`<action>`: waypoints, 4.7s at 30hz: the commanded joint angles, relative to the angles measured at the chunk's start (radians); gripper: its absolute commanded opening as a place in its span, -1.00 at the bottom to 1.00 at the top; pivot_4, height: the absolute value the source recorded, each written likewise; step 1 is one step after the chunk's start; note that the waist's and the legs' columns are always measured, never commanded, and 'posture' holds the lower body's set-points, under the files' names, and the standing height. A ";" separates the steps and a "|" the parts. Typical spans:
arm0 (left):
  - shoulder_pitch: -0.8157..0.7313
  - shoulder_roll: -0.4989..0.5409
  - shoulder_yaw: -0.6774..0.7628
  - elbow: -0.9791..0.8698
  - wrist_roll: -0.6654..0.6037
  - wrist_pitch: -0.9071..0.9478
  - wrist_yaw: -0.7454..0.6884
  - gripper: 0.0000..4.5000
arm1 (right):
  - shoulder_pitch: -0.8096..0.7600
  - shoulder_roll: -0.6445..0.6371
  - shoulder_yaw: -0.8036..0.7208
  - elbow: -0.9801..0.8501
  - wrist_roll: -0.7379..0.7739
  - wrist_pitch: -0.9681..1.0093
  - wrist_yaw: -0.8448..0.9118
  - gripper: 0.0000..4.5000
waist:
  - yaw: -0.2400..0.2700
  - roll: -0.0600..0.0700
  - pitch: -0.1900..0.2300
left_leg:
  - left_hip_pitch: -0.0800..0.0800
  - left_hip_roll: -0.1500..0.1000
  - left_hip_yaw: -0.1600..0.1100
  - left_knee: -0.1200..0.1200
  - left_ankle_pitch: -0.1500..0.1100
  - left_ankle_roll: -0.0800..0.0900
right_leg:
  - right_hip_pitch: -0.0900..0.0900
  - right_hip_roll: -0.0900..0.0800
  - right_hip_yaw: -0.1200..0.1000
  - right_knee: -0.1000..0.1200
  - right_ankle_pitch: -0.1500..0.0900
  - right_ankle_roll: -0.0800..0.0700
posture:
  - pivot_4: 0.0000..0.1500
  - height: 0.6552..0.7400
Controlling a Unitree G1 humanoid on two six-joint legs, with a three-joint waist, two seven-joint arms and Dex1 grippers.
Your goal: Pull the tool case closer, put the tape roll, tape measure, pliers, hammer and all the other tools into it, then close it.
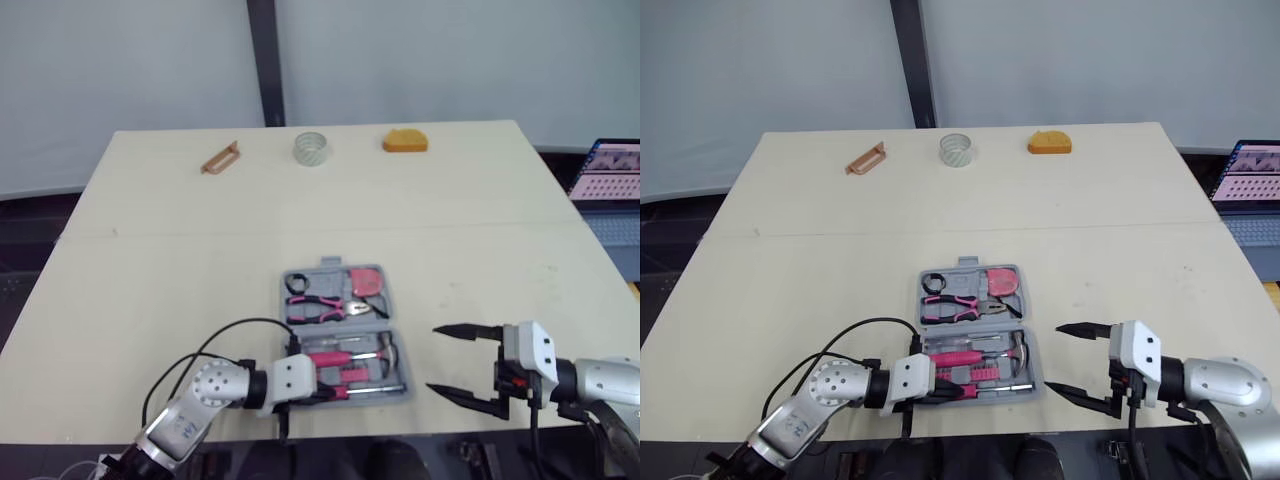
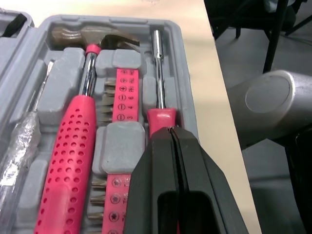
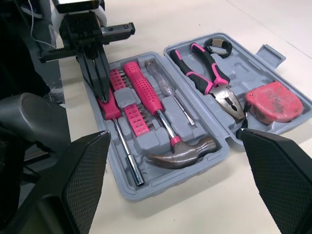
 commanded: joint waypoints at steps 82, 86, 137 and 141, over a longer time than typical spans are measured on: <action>-0.079 -0.009 0.313 0.177 -0.088 0.188 0.102 -0.97 | -0.473 0.207 0.373 0.233 -0.294 0.473 -0.409 -1.00 | -0.024 -0.009 0.013 | -0.017 0.000 0.000 0.002 0.003 -0.002 | -0.021 0.000 0.000 0.009 0.000 -0.001 | 1.00 1.00; -0.080 -0.016 0.299 0.167 -0.091 0.200 0.094 -0.97 | -0.472 0.208 0.375 0.225 -0.293 0.479 -0.408 -1.00 | -0.024 -0.009 0.013 | -0.017 0.000 0.000 0.002 0.003 -0.002 | -0.021 0.000 0.000 0.009 0.000 -0.001 | 1.00 1.00; 0.046 -0.015 0.279 0.057 -0.077 0.216 0.065 -0.97 | -0.350 0.213 0.416 0.004 -0.274 0.585 -0.374 -1.00 | -0.026 -0.009 0.013 | -0.017 0.000 0.001 0.001 0.003 -0.002 | -0.022 0.000 0.000 0.008 0.000 -0.001 | 1.00 1.00; 0.054 -0.016 0.280 0.045 -0.077 0.224 0.066 -0.97 | -0.342 0.211 0.415 -0.004 -0.273 0.589 -0.375 -1.00 | -0.026 -0.009 0.013 | -0.017 0.000 0.001 0.001 0.003 -0.002 | -0.022 0.000 0.000 0.008 0.000 -0.001 | 1.00 1.00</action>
